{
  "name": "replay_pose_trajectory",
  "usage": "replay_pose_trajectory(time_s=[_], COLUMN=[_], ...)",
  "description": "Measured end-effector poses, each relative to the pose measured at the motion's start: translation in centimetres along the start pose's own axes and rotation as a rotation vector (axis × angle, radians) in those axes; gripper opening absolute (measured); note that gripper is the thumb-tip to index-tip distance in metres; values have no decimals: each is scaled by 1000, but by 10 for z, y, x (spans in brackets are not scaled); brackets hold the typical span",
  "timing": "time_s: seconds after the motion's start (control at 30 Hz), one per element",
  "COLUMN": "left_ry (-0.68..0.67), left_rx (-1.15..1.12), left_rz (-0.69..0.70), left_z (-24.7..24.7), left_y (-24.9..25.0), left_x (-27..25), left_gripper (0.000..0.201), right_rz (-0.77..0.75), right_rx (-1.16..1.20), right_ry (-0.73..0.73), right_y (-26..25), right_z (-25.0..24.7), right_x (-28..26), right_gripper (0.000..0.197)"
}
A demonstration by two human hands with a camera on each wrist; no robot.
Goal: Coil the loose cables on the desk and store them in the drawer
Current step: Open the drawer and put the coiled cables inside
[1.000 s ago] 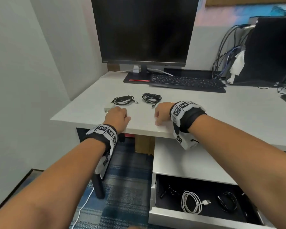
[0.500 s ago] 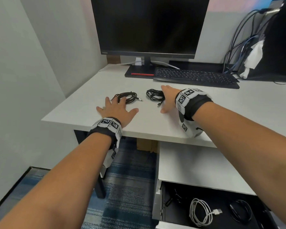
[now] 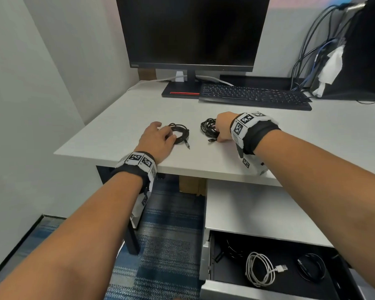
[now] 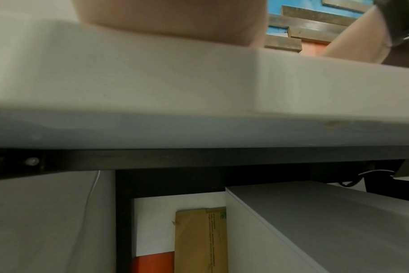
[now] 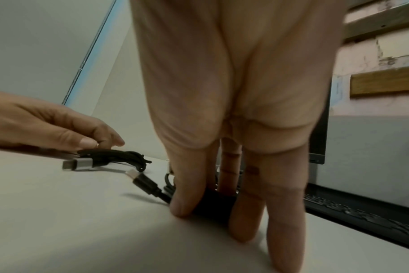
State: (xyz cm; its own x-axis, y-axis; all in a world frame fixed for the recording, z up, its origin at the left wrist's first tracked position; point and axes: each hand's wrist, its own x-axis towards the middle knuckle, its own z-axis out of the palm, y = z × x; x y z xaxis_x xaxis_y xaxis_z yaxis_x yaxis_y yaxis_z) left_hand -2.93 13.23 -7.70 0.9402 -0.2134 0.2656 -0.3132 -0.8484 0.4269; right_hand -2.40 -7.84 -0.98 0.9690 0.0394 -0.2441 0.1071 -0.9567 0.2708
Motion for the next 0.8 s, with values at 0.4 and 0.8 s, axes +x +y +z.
replay_pose_trajectory(time_s=[0.4,0.8], left_ry=[-330,-241], left_rx=[265,331], left_rz=[-142,47], left_z=[0,18], left_y=[70,127], left_x=[-24,-69], left_gripper=[69,37], right_rz=[3,19], right_rx=[58,164], right_ry=[-59,22], right_y=[23,42], right_z=[12,54], right_x=[-68,-159], right_gripper=[26,29])
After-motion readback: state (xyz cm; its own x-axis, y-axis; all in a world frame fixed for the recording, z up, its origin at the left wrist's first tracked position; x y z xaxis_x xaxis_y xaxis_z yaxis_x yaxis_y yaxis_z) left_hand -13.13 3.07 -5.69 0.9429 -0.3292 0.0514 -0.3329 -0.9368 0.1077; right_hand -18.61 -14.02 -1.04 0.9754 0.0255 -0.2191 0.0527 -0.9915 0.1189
